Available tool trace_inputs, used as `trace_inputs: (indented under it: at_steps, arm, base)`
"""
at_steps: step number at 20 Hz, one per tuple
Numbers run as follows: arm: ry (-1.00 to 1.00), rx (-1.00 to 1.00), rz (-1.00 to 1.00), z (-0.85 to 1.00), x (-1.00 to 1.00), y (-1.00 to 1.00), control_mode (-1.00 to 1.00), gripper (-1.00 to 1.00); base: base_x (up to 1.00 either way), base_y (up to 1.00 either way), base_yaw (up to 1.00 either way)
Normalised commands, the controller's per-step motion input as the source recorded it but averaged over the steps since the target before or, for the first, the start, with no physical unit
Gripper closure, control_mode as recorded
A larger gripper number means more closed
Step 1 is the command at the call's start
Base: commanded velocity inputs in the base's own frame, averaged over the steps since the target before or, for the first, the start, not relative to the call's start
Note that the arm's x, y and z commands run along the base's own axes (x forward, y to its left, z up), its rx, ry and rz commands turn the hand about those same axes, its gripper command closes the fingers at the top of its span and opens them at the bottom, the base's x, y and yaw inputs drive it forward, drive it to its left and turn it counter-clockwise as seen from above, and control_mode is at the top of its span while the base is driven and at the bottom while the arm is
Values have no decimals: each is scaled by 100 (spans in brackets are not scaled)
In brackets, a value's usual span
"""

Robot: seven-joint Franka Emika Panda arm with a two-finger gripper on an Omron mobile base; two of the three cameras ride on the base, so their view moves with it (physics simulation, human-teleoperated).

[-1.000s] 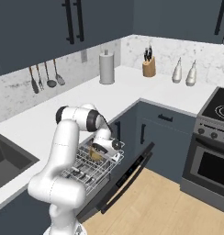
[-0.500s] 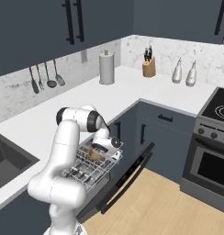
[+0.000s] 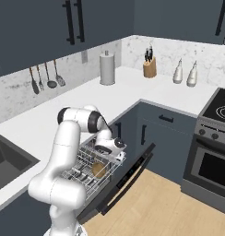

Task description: Pick up the cup and bowl from the counter, place them in the dishwasher, and close the dishwasher door.

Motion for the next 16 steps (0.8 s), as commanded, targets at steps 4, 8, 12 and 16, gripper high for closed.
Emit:
trace_inputs:
  at_steps: [4, 8, 12, 16]
  arm:
    - [0, 0, 1, -5, -95, -97, -100, -100]
    - [-6, 0, 0, 63, -57, -15, -100, -100]
    - [-10, 0, 0, 100, -66, -8, -100, -100]
    - [-3, 0, 0, 100, -68, -8, -100, -100]
  base:
    - [0, 0, 0]
    - [0, 0, 0]
    - [0, 0, 0]
    - [0, 0, 0]
